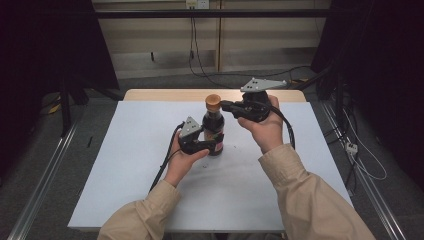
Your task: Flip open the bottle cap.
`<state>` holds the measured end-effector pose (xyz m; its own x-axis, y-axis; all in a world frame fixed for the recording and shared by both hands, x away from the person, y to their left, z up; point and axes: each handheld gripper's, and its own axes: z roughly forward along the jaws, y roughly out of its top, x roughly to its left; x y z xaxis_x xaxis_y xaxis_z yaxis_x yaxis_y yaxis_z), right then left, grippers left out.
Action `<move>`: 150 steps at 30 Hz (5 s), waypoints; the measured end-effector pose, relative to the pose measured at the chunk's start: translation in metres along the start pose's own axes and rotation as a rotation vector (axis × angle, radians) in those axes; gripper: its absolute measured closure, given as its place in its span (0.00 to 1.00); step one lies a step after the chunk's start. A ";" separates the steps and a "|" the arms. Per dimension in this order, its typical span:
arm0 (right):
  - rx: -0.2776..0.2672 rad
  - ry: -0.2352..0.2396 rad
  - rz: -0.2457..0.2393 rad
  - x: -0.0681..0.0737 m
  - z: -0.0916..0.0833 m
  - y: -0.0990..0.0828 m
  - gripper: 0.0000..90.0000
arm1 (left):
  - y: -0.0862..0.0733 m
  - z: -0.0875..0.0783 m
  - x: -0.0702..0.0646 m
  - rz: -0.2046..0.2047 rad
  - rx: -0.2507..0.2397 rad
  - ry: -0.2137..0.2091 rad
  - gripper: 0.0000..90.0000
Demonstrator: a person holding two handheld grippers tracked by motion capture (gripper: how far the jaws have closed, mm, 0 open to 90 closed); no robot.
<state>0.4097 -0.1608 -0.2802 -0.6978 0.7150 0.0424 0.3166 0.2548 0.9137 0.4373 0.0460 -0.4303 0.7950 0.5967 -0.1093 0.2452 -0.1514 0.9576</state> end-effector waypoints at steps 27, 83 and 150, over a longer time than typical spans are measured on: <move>-0.019 -0.003 0.000 0.001 -0.001 0.003 1.00 | -0.001 0.000 0.000 0.003 -0.001 0.003 0.34; -0.001 0.022 0.014 -0.001 0.000 0.013 1.00 | -0.002 0.001 -0.001 0.002 -0.011 0.009 0.33; -0.038 0.020 0.012 0.008 0.006 0.022 1.00 | -0.003 0.000 -0.002 0.006 -0.009 0.009 0.33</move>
<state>0.4152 -0.1457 -0.2620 -0.7066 0.7050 0.0612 0.3009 0.2210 0.9277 0.4354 0.0453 -0.4334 0.7912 0.6030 -0.1016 0.2360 -0.1478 0.9605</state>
